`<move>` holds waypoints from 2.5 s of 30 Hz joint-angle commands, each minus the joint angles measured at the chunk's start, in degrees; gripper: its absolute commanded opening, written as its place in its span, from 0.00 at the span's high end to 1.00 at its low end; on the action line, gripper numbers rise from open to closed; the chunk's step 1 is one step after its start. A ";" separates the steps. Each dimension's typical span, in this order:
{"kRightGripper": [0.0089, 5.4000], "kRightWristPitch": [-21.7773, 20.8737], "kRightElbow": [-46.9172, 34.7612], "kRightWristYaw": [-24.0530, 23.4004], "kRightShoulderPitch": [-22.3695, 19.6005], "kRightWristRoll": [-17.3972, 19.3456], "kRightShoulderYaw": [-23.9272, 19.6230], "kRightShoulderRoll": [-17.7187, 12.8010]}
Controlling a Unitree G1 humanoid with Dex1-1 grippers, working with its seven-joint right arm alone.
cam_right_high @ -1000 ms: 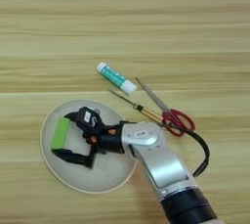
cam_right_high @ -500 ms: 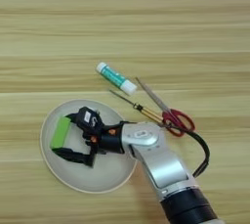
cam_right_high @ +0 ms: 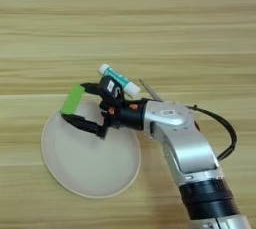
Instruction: Move the objects on the table
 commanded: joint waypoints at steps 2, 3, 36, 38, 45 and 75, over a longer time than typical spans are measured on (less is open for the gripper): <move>0.16 -1.55 6.44 -6.26 -9.58 -1.02 -5.37 -2.27; 0.16 -1.75 8.24 -7.49 -10.73 -1.54 -5.80 -2.28; 0.16 -18.37 55.46 -33.53 -31.25 -14.12 -12.45 -5.10; 0.16 -19.65 58.52 -34.60 -31.85 -14.89 -12.19 -5.41; 0.16 -22.90 66.97 -36.29 -33.18 -16.81 -11.06 -5.90; 0.09 -24.80 76.25 -39.11 -32.25 -18.37 -10.31 -5.98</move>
